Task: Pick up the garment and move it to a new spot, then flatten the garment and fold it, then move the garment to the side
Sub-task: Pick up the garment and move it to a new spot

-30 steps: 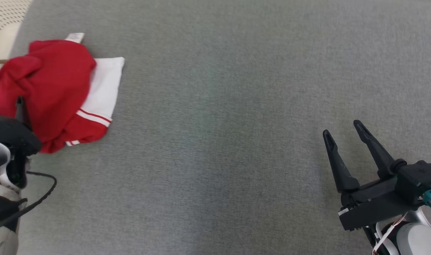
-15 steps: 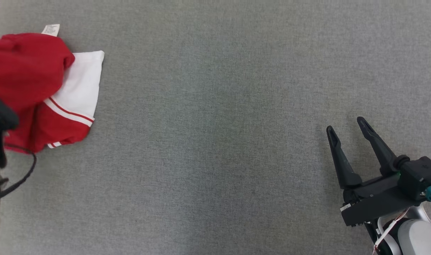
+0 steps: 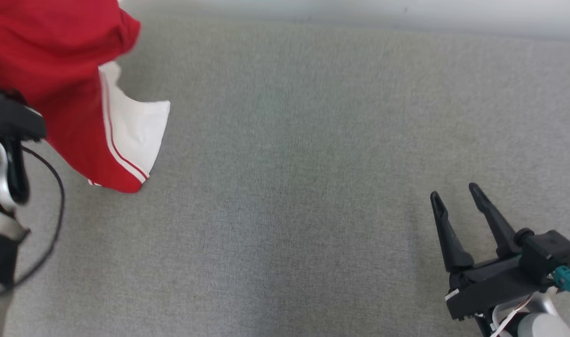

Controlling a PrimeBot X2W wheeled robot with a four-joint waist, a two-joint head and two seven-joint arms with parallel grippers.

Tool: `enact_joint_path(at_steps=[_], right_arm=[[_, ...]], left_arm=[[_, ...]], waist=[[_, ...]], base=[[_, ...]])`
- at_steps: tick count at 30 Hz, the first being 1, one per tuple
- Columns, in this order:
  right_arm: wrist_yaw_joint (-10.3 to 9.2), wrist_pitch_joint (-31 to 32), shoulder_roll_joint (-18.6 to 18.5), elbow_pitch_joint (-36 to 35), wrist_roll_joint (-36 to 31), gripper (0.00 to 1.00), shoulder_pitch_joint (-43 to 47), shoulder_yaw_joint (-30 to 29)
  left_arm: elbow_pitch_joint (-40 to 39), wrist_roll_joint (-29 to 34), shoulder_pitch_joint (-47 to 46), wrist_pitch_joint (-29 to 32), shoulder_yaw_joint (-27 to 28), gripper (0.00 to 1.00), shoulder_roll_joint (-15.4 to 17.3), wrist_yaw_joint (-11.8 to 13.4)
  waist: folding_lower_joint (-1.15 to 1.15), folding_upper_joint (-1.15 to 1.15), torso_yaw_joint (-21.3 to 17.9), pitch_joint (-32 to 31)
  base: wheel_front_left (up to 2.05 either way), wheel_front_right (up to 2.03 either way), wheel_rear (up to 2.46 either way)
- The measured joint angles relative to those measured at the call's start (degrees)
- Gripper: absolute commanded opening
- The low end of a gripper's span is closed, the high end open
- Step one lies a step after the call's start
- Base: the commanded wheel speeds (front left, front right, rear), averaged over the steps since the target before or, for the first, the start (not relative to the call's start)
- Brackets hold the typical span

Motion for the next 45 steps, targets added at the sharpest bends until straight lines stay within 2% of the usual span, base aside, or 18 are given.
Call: enact_joint_path(at_steps=[1, 9, 10, 17, 21, 25, 32, 38, 45], right_arm=[[0.00, -0.2, 0.7, 0.2, 0.0, 1.00, 0.7, -0.1], [0.00, -0.8, 2.6, 0.9, -0.5, 1.00, 2.6, -0.5], [0.00, -0.8, 2.6, 0.9, -0.5, 1.00, 2.6, -0.5], [0.00, -1.1, 3.9, 1.6, -0.5, 1.00, 3.8, -0.7], [0.00, -1.2, 4.4, 1.8, -0.6, 1.00, 4.2, -0.8], [0.00, -1.5, 4.6, 1.8, -0.7, 1.00, 4.1, -0.8], [0.00, -2.5, 5.3, 2.0, -0.7, 1.00, 3.1, -0.9], [0.00, -4.0, 6.1, 2.5, -0.5, 1.00, 2.0, -1.4], [0.00, -5.8, 7.1, 4.3, 0.2, 1.00, 0.5, -2.4]], left_arm=[[-5.9, 0.3, 3.2, -0.1, 0.2, 0.00, 0.1, 1.5], [-29.5, 2.3, 19.2, 2.1, 0.1, 0.00, 0.9, 8.8], [-29.5, 2.3, 19.2, 2.1, 0.1, 0.00, 0.9, 8.8], [-43.9, 5.3, 31.3, 5.1, -1.9, 0.00, 1.7, 13.9], [-49.2, 6.6, 35.4, 6.6, -3.4, 0.00, 2.3, 15.1], [-51.4, 7.4, 36.1, 7.9, -5.1, 0.00, 3.4, 14.3], [-50.9, 8.1, 32.0, 10.1, -11.7, 0.00, 2.4, 9.6], [-46.5, 8.9, 25.7, 11.5, -19.0, 0.00, -1.9, 5.1], [-35.3, 8.1, 18.3, 11.3, -25.6, 0.00, -9.3, -0.5]], waist=[[0.00, 0.00, -0.1, -1.3], [0.00, -0.01, -1.3, -6.0], [0.00, -0.01, -1.3, -6.0], [-0.01, -0.01, -3.0, -8.8], [-0.01, -0.01, -4.0, -9.9], [0.00, -0.01, -5.5, -10.1], [0.01, -0.01, -9.5, -9.4], [0.01, -0.01, -14.3, -8.1], [0.01, 0.00, -20.8, -5.5]], base=[[0.00, 0.00, 0.00], [0.00, 0.00, 0.00], [0.00, 0.00, 0.00], [0.00, 0.00, 0.00], [0.00, 0.00, 0.00], [0.00, 0.00, 0.00], [0.00, 0.00, 0.00], [0.00, 0.00, 0.00], [0.00, 0.00, 0.00]])
